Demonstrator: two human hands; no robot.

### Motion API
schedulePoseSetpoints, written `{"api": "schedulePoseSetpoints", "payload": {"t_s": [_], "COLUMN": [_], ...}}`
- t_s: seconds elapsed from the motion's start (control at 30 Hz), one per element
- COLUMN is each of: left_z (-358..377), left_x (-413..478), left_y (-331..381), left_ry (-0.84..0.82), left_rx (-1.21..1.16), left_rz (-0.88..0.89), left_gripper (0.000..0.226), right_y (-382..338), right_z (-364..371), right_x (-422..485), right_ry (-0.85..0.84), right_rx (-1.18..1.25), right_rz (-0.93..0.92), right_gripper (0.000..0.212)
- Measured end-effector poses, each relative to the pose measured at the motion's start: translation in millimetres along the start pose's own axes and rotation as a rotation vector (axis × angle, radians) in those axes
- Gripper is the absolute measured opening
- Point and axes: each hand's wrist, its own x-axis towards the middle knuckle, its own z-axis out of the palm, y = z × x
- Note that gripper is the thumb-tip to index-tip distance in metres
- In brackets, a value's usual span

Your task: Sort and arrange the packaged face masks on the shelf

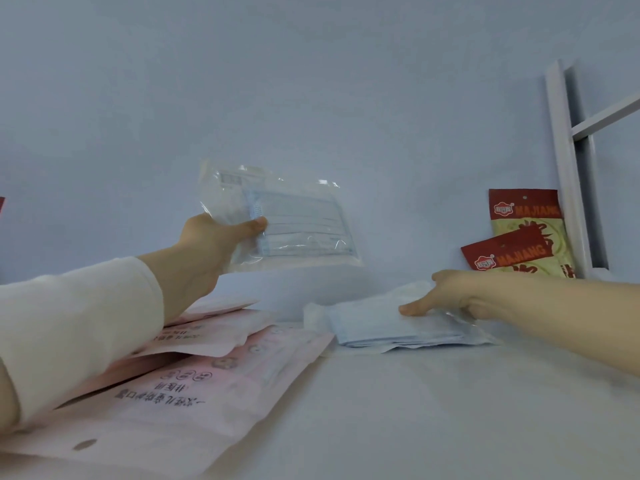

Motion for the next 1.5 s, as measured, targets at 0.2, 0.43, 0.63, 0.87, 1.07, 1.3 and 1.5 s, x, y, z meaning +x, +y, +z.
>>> {"api": "schedulePoseSetpoints", "payload": {"t_s": [0.2,0.43,0.63,0.87,1.07,1.3,1.5], "left_z": [-6.4,-4.2,10.5,14.0,13.0,-21.0,-111.8], "left_x": [2.4,-2.5,-18.6,-36.3,-46.2,-41.1,-20.9], "left_y": [-0.4,4.6,8.6,9.4,29.9,49.0,49.2], "left_ry": [0.144,0.137,-0.133,-0.377,-0.626,-0.768,-0.651], "left_rx": [0.051,0.093,0.033,0.053,-0.089,0.375,0.798], "left_rz": [-0.009,0.013,0.07,0.059,-0.15,-0.125,-0.218], "left_gripper": [0.034,0.032,0.023,0.007,0.073,0.089,0.1], "right_y": [-7.2,-20.0,-32.5,-32.7,-32.0,-36.0,-39.5], "right_z": [-56.9,-81.5,-51.3,-38.2,-33.4,-23.9,-7.8], "right_x": [-3.9,-30.4,-27.1,-26.5,-23.3,-34.4,-35.3], "right_ry": [0.14,0.093,-0.004,-0.101,0.053,0.066,0.154], "right_rx": [0.325,0.572,0.672,0.768,0.818,0.711,0.81], "right_rz": [-0.15,-0.398,-0.459,-0.513,-0.485,-0.468,-0.469], "right_gripper": [0.116,0.036,0.037,0.018,0.067,0.029,0.03]}}
